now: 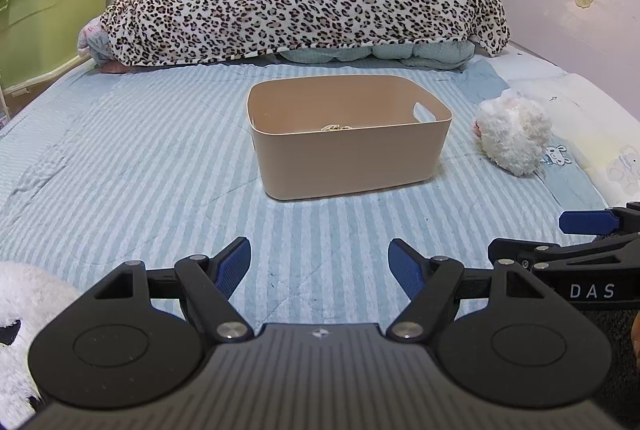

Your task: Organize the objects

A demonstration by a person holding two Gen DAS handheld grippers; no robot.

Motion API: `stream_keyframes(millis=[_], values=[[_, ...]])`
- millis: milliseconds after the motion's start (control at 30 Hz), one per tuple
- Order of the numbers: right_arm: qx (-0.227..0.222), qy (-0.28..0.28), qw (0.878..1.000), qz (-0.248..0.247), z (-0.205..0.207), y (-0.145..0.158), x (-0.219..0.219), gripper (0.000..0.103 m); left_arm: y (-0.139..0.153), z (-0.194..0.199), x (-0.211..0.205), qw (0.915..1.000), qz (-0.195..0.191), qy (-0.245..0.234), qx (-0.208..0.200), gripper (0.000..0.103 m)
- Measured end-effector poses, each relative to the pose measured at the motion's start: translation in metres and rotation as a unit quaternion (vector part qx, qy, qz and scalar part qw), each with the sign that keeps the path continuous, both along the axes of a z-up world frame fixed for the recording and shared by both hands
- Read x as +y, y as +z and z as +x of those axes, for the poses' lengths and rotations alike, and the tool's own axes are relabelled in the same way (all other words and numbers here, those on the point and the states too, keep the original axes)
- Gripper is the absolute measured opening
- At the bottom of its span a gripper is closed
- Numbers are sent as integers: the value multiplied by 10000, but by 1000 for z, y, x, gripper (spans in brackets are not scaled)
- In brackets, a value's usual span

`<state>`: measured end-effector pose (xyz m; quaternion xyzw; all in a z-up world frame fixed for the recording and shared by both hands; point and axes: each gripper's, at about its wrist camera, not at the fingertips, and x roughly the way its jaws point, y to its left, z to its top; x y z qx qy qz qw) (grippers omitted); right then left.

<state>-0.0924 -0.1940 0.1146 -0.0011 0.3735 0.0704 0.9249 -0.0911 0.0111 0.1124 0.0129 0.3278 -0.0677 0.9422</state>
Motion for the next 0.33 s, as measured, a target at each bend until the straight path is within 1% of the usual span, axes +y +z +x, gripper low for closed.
stream_keyframes(millis=[233, 333], values=[[27, 13, 10000, -15, 0, -4, 1, 90, 1, 1, -2, 10000, -2, 9, 3, 77], [44, 7, 10000, 4, 2, -6, 1, 90, 1, 2, -3, 10000, -12, 40, 15, 82]])
